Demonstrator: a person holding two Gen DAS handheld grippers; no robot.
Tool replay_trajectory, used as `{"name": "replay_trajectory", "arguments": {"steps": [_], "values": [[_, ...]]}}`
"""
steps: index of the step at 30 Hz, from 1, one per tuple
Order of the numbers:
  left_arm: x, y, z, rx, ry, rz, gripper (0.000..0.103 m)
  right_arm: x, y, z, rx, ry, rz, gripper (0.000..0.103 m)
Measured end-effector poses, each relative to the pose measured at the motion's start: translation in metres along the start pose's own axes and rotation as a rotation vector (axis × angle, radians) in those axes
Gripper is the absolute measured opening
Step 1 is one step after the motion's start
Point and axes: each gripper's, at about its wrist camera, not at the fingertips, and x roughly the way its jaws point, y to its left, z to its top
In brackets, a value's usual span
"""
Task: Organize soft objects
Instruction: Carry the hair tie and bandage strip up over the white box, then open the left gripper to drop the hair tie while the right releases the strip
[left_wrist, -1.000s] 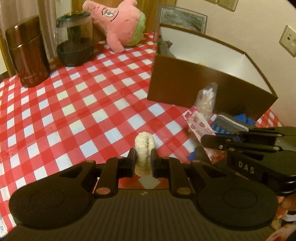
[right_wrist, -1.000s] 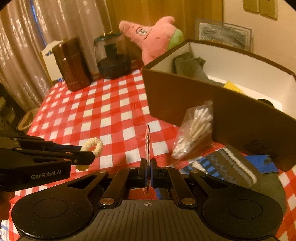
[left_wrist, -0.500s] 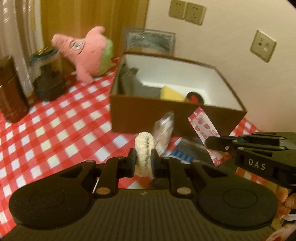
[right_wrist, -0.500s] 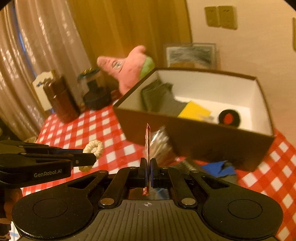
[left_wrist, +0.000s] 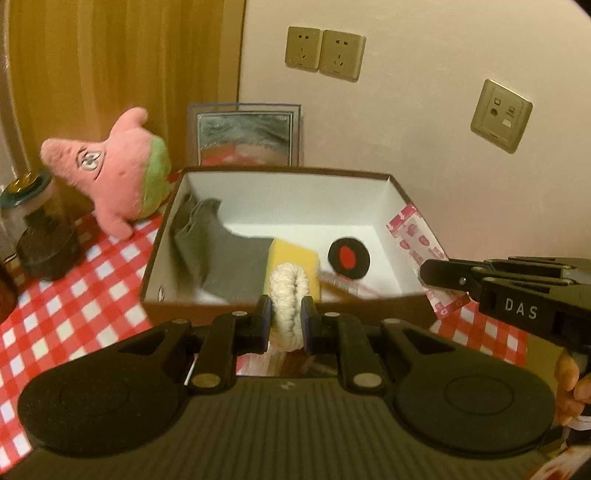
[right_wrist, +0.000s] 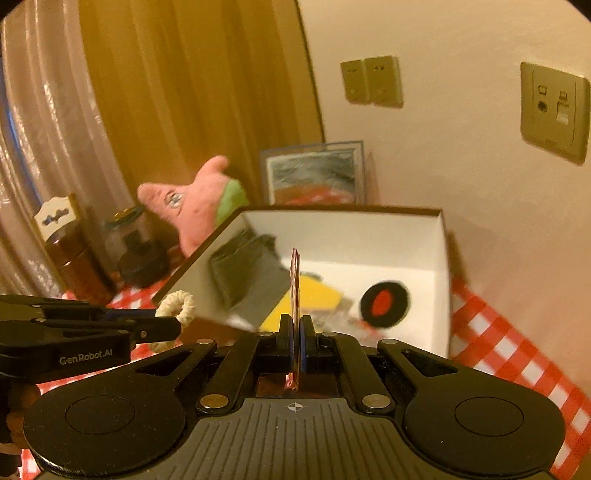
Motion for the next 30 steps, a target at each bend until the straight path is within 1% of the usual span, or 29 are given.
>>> {"name": "replay_trajectory", "arguments": {"steps": [8, 11, 16, 18, 20, 21, 22, 25, 29, 30], "values": [[0.040, -0.002, 0.038, 0.010, 0.011, 0.011, 0.015, 0.025, -0.029, 0.032, -0.020, -0.019, -0.014, 0.003], [0.056, -0.001, 0.051, 0.012, 0.022, 0.021, 0.015, 0.039, -0.038, 0.041, -0.039, -0.015, -0.026, 0.003], [0.085, 0.003, 0.070, 0.008, 0.038, 0.025, 0.016, 0.066, -0.055, 0.053, -0.029, 0.006, -0.025, 0.003], [0.095, 0.005, 0.078, -0.001, 0.043, 0.023, 0.019, 0.075, -0.062, 0.056, -0.016, 0.015, -0.020, 0.003], [0.105, 0.008, 0.085, -0.016, 0.041, 0.030, 0.029, 0.082, -0.066, 0.058, -0.007, 0.025, -0.018, 0.003], [0.109, 0.009, 0.088, -0.020, 0.038, 0.034, 0.031, 0.085, -0.069, 0.059, -0.005, 0.028, -0.018, 0.003], [0.112, 0.010, 0.092, -0.020, 0.039, 0.037, 0.035, 0.089, -0.069, 0.061, -0.006, 0.031, -0.020, 0.003], [0.120, 0.013, 0.102, -0.020, 0.034, 0.049, 0.043, 0.097, -0.075, 0.063, 0.003, 0.041, -0.019, 0.003], [0.125, 0.016, 0.110, -0.013, 0.030, 0.057, 0.052, 0.105, -0.079, 0.065, 0.008, 0.053, -0.017, 0.003], [0.126, 0.016, 0.111, -0.012, 0.031, 0.061, 0.053, 0.107, -0.080, 0.065, 0.008, 0.056, -0.016, 0.003]]}}
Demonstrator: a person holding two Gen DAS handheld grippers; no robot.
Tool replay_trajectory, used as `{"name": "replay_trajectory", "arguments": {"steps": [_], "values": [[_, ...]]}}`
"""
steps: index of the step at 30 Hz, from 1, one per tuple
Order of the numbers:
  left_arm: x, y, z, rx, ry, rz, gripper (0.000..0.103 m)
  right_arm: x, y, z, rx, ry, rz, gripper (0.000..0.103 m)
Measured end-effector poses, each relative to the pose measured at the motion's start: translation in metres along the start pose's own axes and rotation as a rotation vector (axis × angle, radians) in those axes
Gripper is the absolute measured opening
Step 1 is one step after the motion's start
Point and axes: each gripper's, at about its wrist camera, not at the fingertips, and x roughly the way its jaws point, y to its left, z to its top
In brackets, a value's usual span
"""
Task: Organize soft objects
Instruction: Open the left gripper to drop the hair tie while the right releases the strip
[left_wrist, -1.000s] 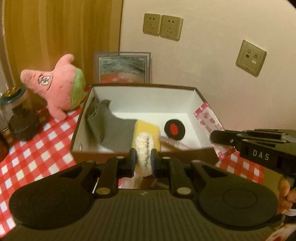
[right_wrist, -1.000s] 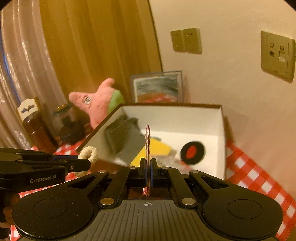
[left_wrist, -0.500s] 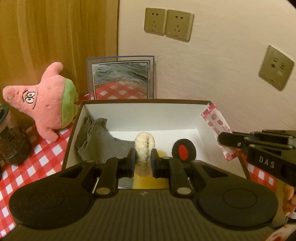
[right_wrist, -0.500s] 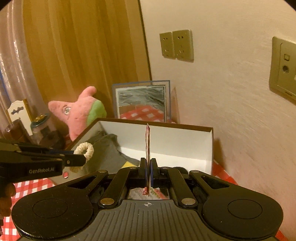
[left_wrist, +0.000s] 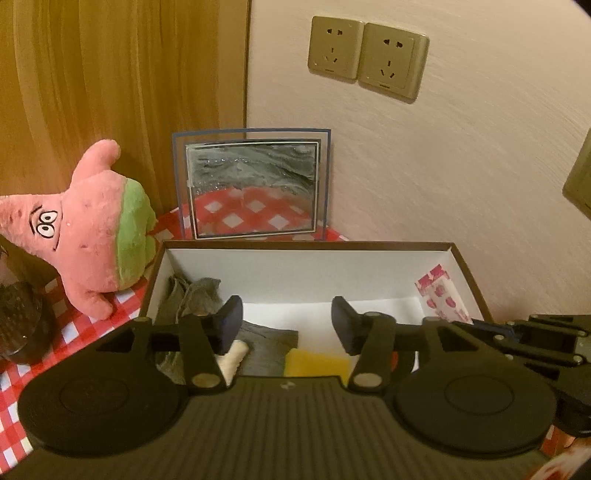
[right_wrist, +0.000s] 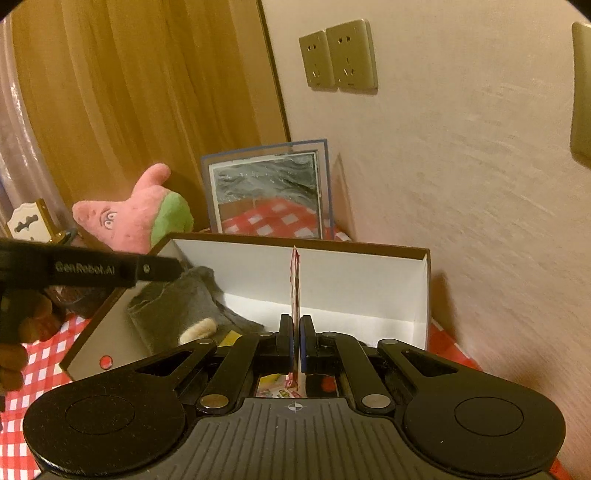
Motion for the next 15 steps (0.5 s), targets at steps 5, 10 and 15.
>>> {"name": "replay_trajectory", "arguments": {"steps": [5, 10, 15], "values": [[0.005, 0.005, -0.004, -0.006, 0.024, 0.006, 0.053, 0.009, -0.003, 0.000, -0.001, 0.014, 0.000, 0.003], [0.006, 0.013, -0.011, -0.015, 0.039, 0.015, 0.053, 0.018, -0.002, 0.002, -0.002, 0.026, 0.002, 0.003], [0.002, 0.021, -0.015, -0.025, 0.044, 0.022, 0.053, 0.027, -0.001, 0.006, 0.010, 0.019, 0.011, 0.004]]}}
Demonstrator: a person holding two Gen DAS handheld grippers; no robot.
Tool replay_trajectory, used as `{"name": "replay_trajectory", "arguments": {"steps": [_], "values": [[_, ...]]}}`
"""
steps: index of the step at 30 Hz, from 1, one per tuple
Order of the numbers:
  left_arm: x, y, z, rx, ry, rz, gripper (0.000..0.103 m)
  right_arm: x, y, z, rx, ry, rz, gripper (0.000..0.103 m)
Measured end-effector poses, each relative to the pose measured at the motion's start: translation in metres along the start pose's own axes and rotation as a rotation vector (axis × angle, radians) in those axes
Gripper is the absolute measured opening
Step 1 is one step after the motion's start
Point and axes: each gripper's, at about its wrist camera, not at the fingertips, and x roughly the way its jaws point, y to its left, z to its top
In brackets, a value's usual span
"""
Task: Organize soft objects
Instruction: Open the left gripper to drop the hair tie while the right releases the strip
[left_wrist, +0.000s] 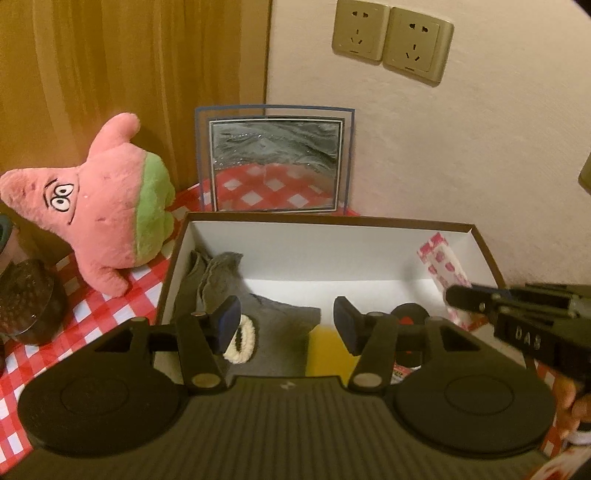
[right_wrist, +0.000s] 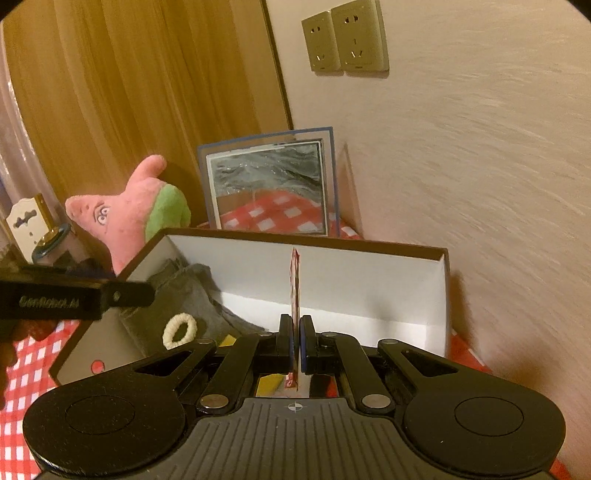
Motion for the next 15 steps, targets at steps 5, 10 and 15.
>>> {"name": "replay_trajectory", "arguments": {"steps": [5, 10, 15], "values": [[-0.007, 0.010, -0.005, -0.027, -0.001, -0.002, 0.056, 0.005, 0.001, 0.008, 0.010, -0.031, 0.015, 0.004], [-0.014, 0.013, -0.010, -0.035, -0.003, -0.009, 0.058, 0.002, 0.004, 0.014, 0.010, -0.076, 0.024, 0.046], [-0.021, 0.013, -0.016, -0.029, -0.002, -0.011, 0.060, -0.010, 0.000, 0.014, 0.058, -0.116, 0.038, 0.071]]}}
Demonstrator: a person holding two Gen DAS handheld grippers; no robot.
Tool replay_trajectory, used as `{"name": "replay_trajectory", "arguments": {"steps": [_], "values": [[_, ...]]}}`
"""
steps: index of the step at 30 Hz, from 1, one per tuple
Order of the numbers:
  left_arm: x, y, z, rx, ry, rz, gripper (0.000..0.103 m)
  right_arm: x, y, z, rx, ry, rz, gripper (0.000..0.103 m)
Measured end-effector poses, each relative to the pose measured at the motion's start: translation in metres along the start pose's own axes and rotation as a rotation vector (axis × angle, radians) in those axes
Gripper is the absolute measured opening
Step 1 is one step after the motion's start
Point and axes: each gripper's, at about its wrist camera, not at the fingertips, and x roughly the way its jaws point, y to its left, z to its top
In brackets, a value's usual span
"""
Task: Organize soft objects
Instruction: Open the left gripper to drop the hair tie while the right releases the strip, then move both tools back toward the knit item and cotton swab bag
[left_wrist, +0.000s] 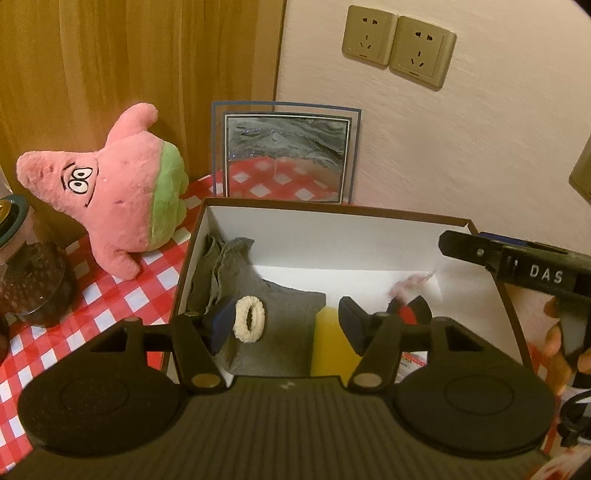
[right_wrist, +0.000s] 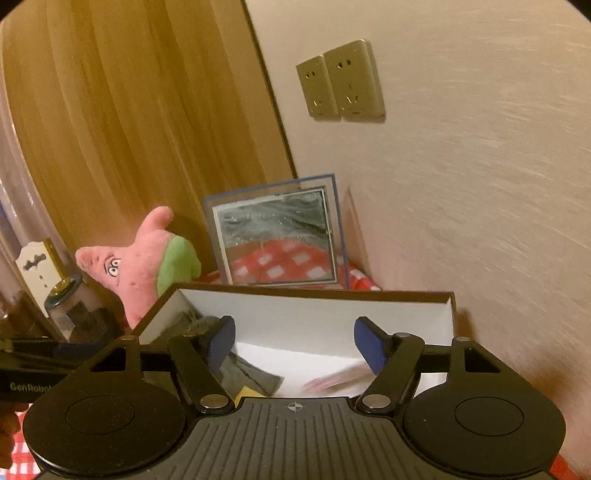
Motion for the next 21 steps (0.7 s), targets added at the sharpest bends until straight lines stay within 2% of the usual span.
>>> {"name": "replay_trajectory", "arguments": {"steps": [21], "values": [[-0.057, -0.004, -0.041, -0.035, -0.024, -0.031, 0.062, -0.064, -0.007, -0.032, 0.064, 0.062, -0.043, 0.072]]}}
